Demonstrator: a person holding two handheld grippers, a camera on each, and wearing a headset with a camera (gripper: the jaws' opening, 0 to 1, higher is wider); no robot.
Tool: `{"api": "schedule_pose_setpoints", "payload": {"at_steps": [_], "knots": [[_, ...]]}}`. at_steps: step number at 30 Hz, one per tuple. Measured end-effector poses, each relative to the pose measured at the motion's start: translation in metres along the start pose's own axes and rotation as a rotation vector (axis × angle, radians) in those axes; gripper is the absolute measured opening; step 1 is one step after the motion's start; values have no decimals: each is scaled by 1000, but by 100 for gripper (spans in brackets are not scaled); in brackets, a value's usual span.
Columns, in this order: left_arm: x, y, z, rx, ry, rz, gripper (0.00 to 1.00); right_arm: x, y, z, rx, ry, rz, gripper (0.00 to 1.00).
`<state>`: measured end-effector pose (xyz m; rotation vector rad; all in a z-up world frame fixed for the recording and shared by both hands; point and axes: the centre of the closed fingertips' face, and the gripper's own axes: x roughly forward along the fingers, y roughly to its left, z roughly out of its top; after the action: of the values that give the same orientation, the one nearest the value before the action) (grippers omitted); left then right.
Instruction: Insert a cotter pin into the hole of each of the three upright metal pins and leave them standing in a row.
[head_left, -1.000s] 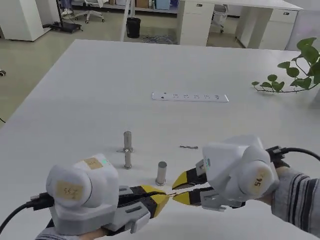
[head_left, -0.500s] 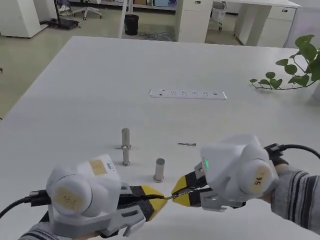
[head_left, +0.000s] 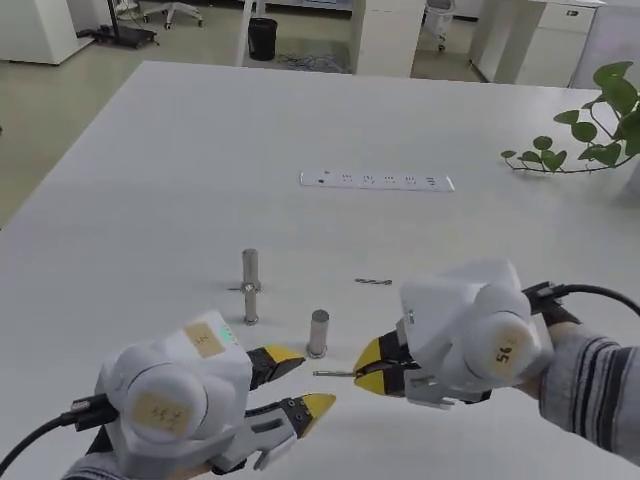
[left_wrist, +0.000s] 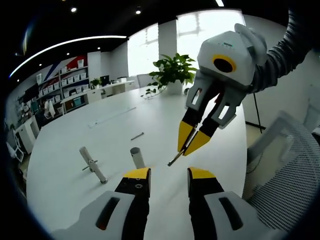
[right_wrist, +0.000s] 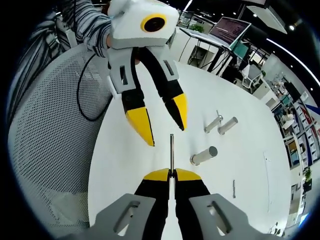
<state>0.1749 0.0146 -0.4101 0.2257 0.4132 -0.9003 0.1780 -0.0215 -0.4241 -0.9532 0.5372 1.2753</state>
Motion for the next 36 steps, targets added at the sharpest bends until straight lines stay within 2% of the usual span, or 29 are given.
{"api": "schedule_pose_setpoints", "payload": {"at_steps": [2, 4, 9, 13, 23, 29, 31, 36], "knots": [[1, 3, 0, -4, -2, 14, 29, 0, -3, -3, 54, 2, -9, 0], [3, 8, -1, -23, -3, 38, 32, 2, -8, -5, 75, -4, -10, 0], [9, 20, -2, -56, -10, 98, 35, 4, -23, -18, 126, 26, -43, 0], [16, 27, -3, -80, -13, 124, 35, 5, -34, -27, 154, 50, -69, 0], [32, 45, -6, -138, -8, 181, 33, 14, -48, -38, 145, 83, -82, 0], [41, 53, -10, -156, 0, 186, 30, 21, -56, -41, 144, 88, -81, 0], [46, 56, -11, -178, 0, 187, 30, 22, -57, -41, 143, 88, -79, 0], [57, 57, -14, -190, 12, 184, 28, 25, -59, -42, 138, 87, -71, 0]]}}
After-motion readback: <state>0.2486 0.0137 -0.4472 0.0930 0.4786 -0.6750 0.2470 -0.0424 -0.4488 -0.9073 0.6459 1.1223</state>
